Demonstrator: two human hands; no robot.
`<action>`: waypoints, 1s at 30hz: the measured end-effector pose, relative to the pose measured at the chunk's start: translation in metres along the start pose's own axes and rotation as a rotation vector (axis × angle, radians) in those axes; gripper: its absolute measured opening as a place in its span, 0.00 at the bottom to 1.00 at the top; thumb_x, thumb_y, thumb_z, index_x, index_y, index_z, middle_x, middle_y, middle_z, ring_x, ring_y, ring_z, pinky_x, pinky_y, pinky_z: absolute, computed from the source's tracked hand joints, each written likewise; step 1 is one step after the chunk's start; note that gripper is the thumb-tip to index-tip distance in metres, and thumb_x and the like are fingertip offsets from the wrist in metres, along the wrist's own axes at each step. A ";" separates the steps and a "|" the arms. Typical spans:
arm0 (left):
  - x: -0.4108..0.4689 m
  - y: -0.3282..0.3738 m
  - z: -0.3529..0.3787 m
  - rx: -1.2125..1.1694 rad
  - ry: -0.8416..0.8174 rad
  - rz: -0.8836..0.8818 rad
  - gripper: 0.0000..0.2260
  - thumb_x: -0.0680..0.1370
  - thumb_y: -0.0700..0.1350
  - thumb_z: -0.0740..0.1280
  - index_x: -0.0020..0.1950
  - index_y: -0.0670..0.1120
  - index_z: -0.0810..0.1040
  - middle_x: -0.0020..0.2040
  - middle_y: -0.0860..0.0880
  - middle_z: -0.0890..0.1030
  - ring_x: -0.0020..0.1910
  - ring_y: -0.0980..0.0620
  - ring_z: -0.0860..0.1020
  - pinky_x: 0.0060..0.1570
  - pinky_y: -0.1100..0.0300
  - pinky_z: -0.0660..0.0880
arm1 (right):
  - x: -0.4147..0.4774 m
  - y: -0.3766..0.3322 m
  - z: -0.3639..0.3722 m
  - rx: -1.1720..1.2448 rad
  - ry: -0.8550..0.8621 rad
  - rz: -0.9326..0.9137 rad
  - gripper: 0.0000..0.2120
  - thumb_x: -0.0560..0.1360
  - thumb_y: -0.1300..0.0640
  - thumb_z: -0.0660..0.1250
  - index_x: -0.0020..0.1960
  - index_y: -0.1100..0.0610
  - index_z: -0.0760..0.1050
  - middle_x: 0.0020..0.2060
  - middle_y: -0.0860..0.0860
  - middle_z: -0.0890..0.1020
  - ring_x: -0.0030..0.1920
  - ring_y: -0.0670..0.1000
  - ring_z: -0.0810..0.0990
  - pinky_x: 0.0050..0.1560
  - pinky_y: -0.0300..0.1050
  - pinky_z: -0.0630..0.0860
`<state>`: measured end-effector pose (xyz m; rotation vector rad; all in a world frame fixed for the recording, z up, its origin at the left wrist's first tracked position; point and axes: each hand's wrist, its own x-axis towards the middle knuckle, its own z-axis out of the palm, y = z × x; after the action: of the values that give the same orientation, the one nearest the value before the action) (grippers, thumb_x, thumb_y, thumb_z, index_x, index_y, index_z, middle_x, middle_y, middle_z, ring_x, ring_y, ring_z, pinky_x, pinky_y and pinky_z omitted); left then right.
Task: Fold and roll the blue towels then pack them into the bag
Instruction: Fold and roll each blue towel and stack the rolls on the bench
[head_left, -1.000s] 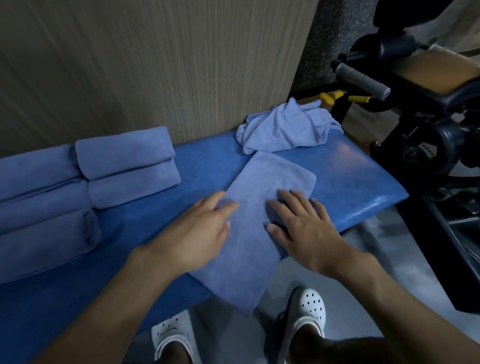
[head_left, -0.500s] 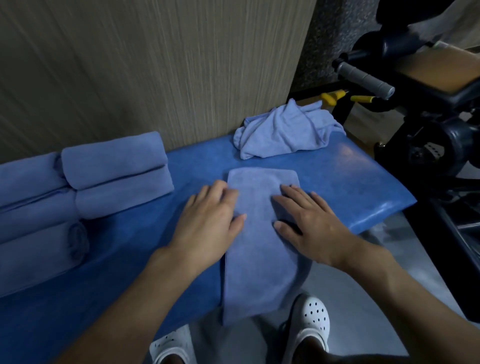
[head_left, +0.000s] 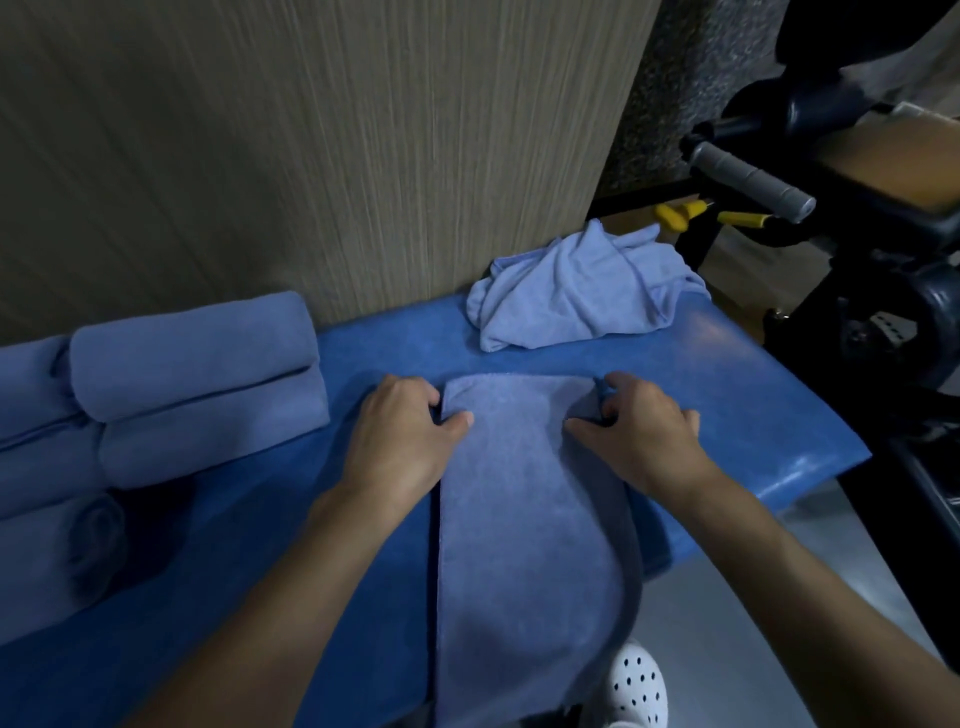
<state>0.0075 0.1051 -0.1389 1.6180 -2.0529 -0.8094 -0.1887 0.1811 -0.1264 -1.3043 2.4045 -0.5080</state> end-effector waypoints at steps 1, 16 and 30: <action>0.002 0.001 0.000 -0.001 -0.014 -0.012 0.14 0.74 0.51 0.73 0.44 0.39 0.82 0.44 0.44 0.83 0.46 0.47 0.80 0.47 0.46 0.78 | 0.002 -0.001 -0.001 0.009 -0.007 0.000 0.12 0.72 0.49 0.70 0.49 0.54 0.73 0.37 0.47 0.76 0.43 0.51 0.74 0.48 0.48 0.57; 0.003 0.015 -0.014 -0.505 -0.182 -0.177 0.05 0.77 0.39 0.71 0.48 0.41 0.76 0.37 0.47 0.83 0.29 0.52 0.82 0.21 0.64 0.67 | 0.008 0.011 -0.010 0.544 -0.074 -0.024 0.07 0.73 0.65 0.70 0.40 0.65 0.73 0.25 0.56 0.77 0.23 0.54 0.76 0.24 0.42 0.71; -0.006 0.000 -0.009 -0.474 -0.149 0.241 0.11 0.74 0.35 0.72 0.46 0.52 0.82 0.43 0.44 0.84 0.39 0.36 0.80 0.40 0.43 0.77 | 0.003 0.023 -0.012 0.760 -0.065 -0.226 0.09 0.70 0.72 0.72 0.42 0.59 0.78 0.37 0.57 0.84 0.40 0.53 0.84 0.43 0.47 0.80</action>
<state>0.0148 0.1088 -0.1322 1.0603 -1.9097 -1.2409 -0.2122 0.1922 -0.1268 -1.1921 1.7181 -1.2612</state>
